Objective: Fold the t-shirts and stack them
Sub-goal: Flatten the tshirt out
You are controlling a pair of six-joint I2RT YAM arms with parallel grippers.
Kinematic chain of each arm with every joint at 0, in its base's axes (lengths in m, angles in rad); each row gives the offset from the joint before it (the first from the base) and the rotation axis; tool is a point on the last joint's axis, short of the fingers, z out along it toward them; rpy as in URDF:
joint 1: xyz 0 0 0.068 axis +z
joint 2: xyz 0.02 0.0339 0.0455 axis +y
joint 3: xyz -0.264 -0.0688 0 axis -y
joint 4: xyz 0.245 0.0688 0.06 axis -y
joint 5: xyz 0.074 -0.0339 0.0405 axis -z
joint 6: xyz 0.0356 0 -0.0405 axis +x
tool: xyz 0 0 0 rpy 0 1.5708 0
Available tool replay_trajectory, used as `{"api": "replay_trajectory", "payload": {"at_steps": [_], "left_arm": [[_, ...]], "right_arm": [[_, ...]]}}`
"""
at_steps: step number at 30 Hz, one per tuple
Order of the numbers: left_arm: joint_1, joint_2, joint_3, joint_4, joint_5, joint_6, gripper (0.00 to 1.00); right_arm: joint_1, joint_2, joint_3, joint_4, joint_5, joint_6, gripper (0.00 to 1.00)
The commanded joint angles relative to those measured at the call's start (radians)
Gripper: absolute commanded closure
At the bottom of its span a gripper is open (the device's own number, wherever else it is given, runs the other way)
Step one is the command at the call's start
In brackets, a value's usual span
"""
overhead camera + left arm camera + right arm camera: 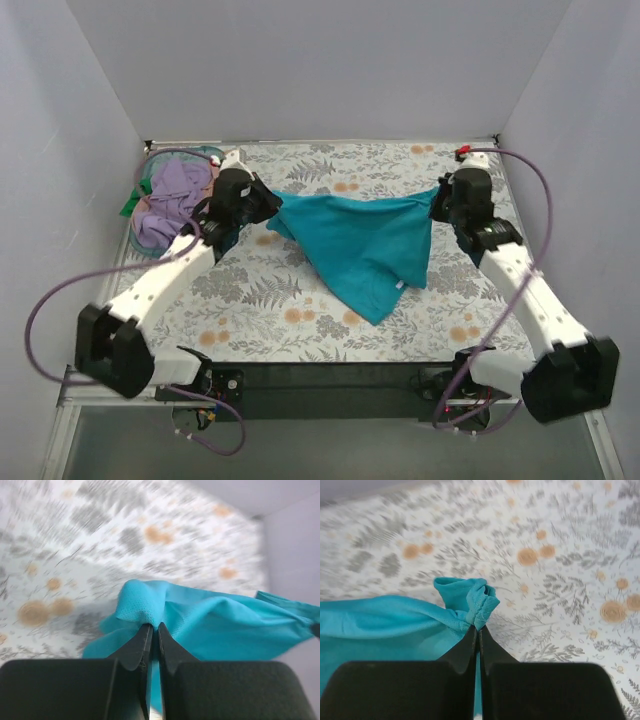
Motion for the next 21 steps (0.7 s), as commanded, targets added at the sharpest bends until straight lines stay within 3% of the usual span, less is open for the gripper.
{"api": "replay_trajectory", "payload": {"at_steps": [1, 7, 11, 13, 17, 20, 21], "left_arm": [[-0.022, -0.284, -0.046, 0.063, -0.018, -0.015, 1.00], [-0.034, -0.689, -0.006, 0.066, 0.052, -0.034, 1.00], [-0.034, -0.790, 0.064, 0.079, 0.179, -0.038, 1.00], [-0.034, -0.798, 0.087, 0.083, 0.201, -0.041, 1.00], [-0.033, -0.754, 0.112, 0.084, 0.183, -0.051, 1.00], [-0.034, -0.668, 0.088, 0.076, 0.092, -0.058, 1.00], [-0.034, -0.604, 0.071, 0.055, -0.014, -0.064, 1.00]], "right_arm": [[0.017, -0.243, 0.035, -0.033, -0.065, -0.038, 0.99], [0.023, -0.480, 0.234, -0.173, -0.186, -0.035, 0.99], [0.022, -0.566, 0.394, -0.233, -0.245, -0.033, 0.99], [0.023, -0.577, 0.435, -0.237, -0.303, -0.035, 0.99], [0.022, -0.546, 0.469, -0.248, -0.276, -0.050, 0.99], [0.023, -0.469, 0.435, -0.250, -0.184, -0.062, 0.99], [0.022, -0.439, 0.403, -0.248, -0.116, -0.062, 0.99]]}}
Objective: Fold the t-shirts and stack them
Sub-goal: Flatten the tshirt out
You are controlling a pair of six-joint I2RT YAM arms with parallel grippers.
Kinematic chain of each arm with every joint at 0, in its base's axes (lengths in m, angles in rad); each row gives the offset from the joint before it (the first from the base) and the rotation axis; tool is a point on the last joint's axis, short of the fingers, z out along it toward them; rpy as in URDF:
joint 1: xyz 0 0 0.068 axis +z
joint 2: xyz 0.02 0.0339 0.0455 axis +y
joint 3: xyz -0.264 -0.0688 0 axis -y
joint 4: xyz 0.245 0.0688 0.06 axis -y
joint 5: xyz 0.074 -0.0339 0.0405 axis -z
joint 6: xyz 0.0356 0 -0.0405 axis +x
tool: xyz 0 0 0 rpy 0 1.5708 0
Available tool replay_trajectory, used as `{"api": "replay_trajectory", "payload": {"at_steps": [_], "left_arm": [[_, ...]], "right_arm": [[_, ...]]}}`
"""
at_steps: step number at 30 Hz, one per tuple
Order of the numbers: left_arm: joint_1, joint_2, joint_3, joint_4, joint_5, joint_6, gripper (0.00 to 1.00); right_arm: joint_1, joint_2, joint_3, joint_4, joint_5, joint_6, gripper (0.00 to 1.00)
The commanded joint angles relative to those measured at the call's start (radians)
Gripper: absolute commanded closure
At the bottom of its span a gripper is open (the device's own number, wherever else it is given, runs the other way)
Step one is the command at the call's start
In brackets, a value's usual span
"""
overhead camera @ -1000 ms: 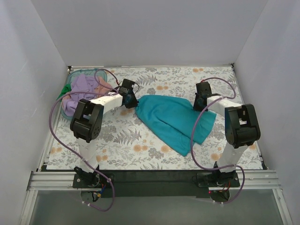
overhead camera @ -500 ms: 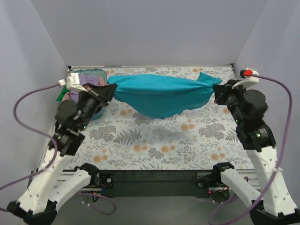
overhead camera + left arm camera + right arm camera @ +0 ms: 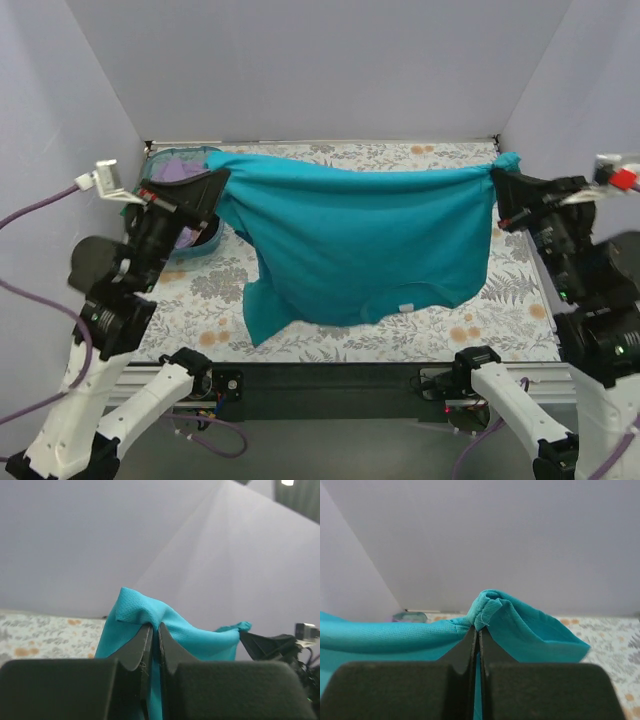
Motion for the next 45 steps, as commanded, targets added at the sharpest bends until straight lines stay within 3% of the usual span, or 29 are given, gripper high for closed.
{"api": "replay_trajectory", "payload": {"at_steps": [1, 3, 4, 6, 7, 8, 9, 10, 11, 12, 18, 21, 26, 30, 34, 40, 45], "left_arm": [[0.001, 0.179, -0.044, -0.084, -0.208, -0.021, 1.00], [0.001, 0.280, -0.046, -0.155, -0.338, -0.041, 0.98], [0.002, 0.406, -0.032, -0.179, -0.468, -0.052, 0.89], [0.048, 0.547, 0.008, -0.263, -0.501, -0.061, 0.20], [0.070, 0.713, 0.102, -0.323, -0.489, -0.080, 0.06], [0.093, 0.786, 0.155, -0.398, -0.455, -0.107, 0.05], [0.125, 0.864, 0.216, -0.540, -0.447, -0.157, 0.05], [0.131, 0.957, 0.286, -0.595, -0.450, -0.172, 0.05], [0.133, 0.986, 0.301, -0.632, -0.476, -0.185, 0.05], [0.137, 0.991, 0.298, -0.647, -0.474, -0.189, 0.05], [0.142, 0.755, 0.011, -0.445, -0.391, -0.167, 0.04], [0.143, 0.664, -0.073, -0.425, -0.378, -0.160, 0.04], [0.143, 0.596, -0.133, -0.459, -0.343, -0.158, 0.04], [0.143, 0.546, -0.179, -0.462, -0.306, -0.170, 0.04], [0.143, 0.497, -0.228, -0.459, -0.285, -0.178, 0.04], [0.142, 0.426, -0.245, -0.492, -0.302, -0.169, 0.04], [0.142, 0.392, -0.256, -0.515, -0.332, -0.170, 0.04]], "right_arm": [[0.001, 0.197, -0.089, -0.046, 0.167, -0.025, 0.99], [-0.001, 0.284, -0.138, -0.034, 0.311, -0.026, 0.99], [-0.004, 0.390, -0.149, -0.019, 0.350, -0.034, 0.99], [-0.059, 0.513, -0.158, 0.053, 0.311, -0.052, 0.99], [-0.090, 0.576, -0.146, 0.082, 0.253, -0.063, 0.99], [-0.137, 0.710, -0.117, 0.102, 0.205, -0.060, 0.92], [-0.153, 0.778, -0.081, 0.089, 0.138, -0.059, 0.68], [-0.157, 0.880, -0.004, 0.067, 0.131, -0.062, 0.51], [-0.156, 0.915, 0.019, 0.032, 0.136, -0.063, 0.21], [-0.156, 0.936, 0.035, 0.023, 0.123, -0.068, 0.02], [-0.115, 0.828, -0.121, 0.026, 0.142, -0.071, 0.02], [-0.014, 0.725, -0.272, 0.030, 0.162, -0.060, 0.02], [0.249, 0.636, -0.485, 0.128, 0.070, 0.056, 0.02], [0.451, 0.711, -0.522, 0.187, 0.085, 0.124, 0.02], [0.569, 0.930, -0.446, 0.202, 0.064, 0.152, 0.02], [0.576, 1.092, -0.435, 0.193, 0.105, 0.253, 0.02], [0.484, 1.020, -0.594, 0.175, 0.151, 0.308, 0.02]]}}
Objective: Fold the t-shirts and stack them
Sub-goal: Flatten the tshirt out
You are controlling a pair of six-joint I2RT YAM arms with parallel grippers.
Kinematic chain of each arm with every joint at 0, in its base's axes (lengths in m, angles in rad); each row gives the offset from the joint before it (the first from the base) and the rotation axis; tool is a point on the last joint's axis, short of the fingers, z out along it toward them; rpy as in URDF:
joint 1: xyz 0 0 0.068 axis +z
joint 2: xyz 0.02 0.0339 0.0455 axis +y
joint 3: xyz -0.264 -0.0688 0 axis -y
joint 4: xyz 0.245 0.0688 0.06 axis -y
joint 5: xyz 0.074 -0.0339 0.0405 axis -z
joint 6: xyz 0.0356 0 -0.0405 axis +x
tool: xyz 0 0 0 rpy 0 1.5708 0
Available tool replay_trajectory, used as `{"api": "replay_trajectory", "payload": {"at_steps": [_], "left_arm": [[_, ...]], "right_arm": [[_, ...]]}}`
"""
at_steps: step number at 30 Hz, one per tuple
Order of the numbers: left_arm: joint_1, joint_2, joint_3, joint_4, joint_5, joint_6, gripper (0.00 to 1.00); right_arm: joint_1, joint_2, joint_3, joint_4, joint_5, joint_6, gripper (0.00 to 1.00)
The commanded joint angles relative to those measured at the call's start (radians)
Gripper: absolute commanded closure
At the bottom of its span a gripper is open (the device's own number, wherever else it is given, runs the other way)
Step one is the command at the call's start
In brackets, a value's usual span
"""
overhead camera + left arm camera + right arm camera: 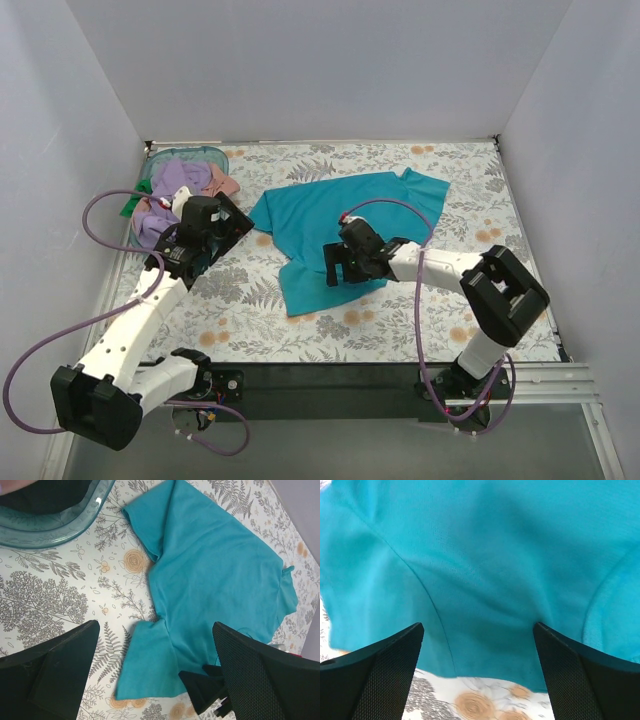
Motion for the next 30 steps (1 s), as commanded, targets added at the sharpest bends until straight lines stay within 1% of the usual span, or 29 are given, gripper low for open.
{"api": "replay_trajectory", "payload": {"at_steps": [1, 2, 3, 5, 6, 7, 10, 12, 13, 16, 17, 18, 21, 23, 24, 26, 27, 30], "left_arm": [[-0.002, -0.030, -0.019, -0.030, -0.021, -0.004, 0.03], [-0.002, -0.032, -0.022, -0.024, -0.020, -0.005, 0.03], [-0.003, -0.035, -0.025, -0.023, -0.012, -0.005, 0.04], [-0.002, -0.032, -0.030, -0.013, -0.006, -0.008, 0.04], [-0.002, -0.029, -0.033, -0.010, -0.005, -0.010, 0.03], [-0.003, -0.018, -0.033, -0.009, -0.006, -0.011, 0.03], [-0.002, 0.019, -0.027, -0.012, 0.006, -0.011, 0.03], [-0.002, 0.031, -0.024, -0.009, 0.020, -0.010, 0.03], [-0.002, 0.037, -0.025, -0.009, 0.032, -0.011, 0.03], [-0.003, 0.046, -0.050, 0.032, 0.118, 0.001, 0.03], [-0.008, 0.049, -0.079, 0.065, 0.167, 0.003, 0.04], [-0.012, 0.051, -0.094, 0.079, 0.184, 0.003, 0.03], [-0.044, 0.082, -0.133, 0.097, 0.201, 0.000, 0.03], [-0.081, 0.106, -0.145, 0.100, 0.199, -0.005, 0.04], [-0.096, 0.134, -0.151, 0.103, 0.190, -0.011, 0.03], [-0.141, 0.160, -0.162, 0.126, 0.183, -0.027, 0.03], [-0.152, 0.195, -0.166, 0.132, 0.181, -0.031, 0.04], [-0.173, 0.250, -0.156, 0.142, 0.175, -0.045, 0.06]], "right_arm": [[-0.115, -0.056, -0.127, -0.094, 0.066, 0.072, 0.02], [-0.145, -0.081, -0.151, -0.100, 0.071, 0.073, 0.02], [-0.211, -0.133, -0.209, -0.103, 0.075, 0.069, 0.02], [-0.288, -0.180, -0.260, -0.103, 0.072, 0.055, 0.02], [-0.326, -0.217, -0.294, -0.103, 0.057, 0.027, 0.01], [-0.397, -0.233, -0.305, -0.103, 0.049, 0.007, 0.02], [-0.497, -0.286, -0.284, -0.130, 0.039, -0.080, 0.02], [-0.521, -0.326, -0.242, -0.155, 0.045, -0.141, 0.02], [-0.523, -0.340, -0.196, -0.178, 0.048, -0.155, 0.02], [-0.514, -0.412, -0.126, -0.225, -0.001, -0.181, 0.02], [-0.505, -0.438, -0.124, -0.233, 0.000, -0.178, 0.02], [-0.491, -0.489, -0.127, -0.242, 0.019, -0.169, 0.02], [-0.414, -0.582, -0.188, -0.308, 0.057, -0.130, 0.02], [-0.319, -0.607, -0.256, -0.335, 0.063, -0.102, 0.02], [-0.233, -0.618, -0.279, -0.345, 0.071, -0.065, 0.02], [-0.134, -0.613, -0.317, -0.350, 0.079, -0.021, 0.02], [-0.047, -0.597, -0.335, -0.354, 0.092, 0.030, 0.02], [0.076, -0.558, -0.342, -0.379, 0.150, 0.119, 0.02]]}}
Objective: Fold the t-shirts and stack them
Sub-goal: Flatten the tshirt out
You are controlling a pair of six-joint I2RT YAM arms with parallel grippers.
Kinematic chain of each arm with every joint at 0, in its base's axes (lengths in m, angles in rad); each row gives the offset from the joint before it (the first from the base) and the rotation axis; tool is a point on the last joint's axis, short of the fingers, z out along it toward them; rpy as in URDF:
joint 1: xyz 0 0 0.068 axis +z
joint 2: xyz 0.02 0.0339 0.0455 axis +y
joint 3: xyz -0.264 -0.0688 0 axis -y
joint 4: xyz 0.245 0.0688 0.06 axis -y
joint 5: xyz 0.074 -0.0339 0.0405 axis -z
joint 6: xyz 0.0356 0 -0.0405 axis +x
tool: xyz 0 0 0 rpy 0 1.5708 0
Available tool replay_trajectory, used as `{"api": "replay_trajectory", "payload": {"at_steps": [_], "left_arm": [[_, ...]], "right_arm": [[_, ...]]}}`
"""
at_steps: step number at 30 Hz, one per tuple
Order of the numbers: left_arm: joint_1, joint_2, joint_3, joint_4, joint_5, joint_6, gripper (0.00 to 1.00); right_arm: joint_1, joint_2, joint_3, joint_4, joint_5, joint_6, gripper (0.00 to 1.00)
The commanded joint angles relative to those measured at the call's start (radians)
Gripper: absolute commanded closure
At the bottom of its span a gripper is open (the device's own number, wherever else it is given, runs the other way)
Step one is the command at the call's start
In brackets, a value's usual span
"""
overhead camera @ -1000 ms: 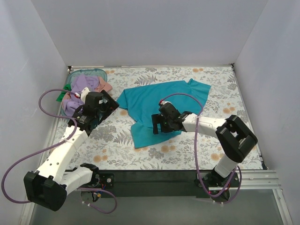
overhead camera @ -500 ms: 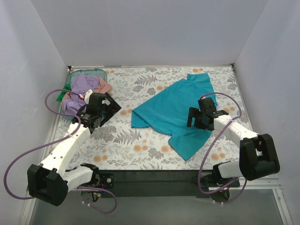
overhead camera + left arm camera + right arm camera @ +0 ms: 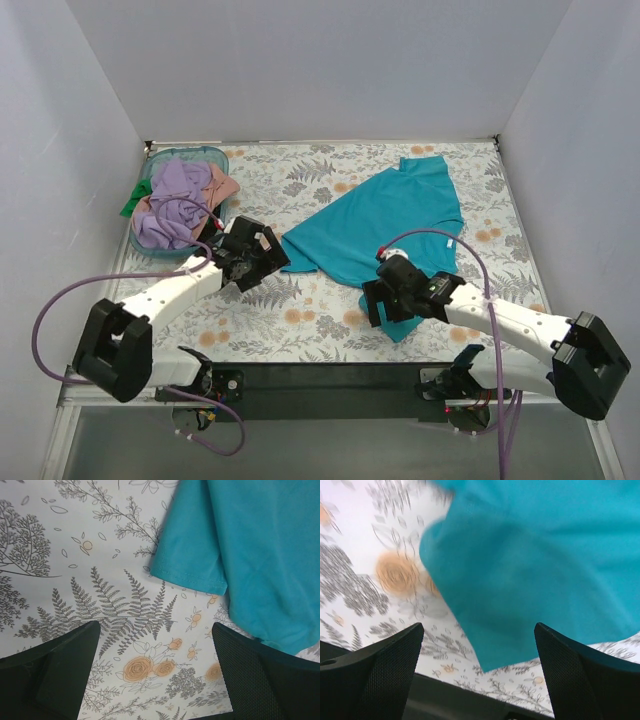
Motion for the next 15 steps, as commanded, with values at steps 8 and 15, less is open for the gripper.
{"api": "replay_trajectory", "payload": {"at_steps": [8, 15], "left_arm": [[-0.045, 0.190, 0.014, 0.096, 0.017, -0.035, 0.25], [-0.050, 0.318, 0.065, 0.104, -0.016, -0.052, 0.33]], "right_arm": [[0.138, 0.061, -0.027, -0.103, 0.138, 0.173, 0.02], [0.138, 0.029, -0.100, -0.100, 0.145, 0.213, 0.08]]}}
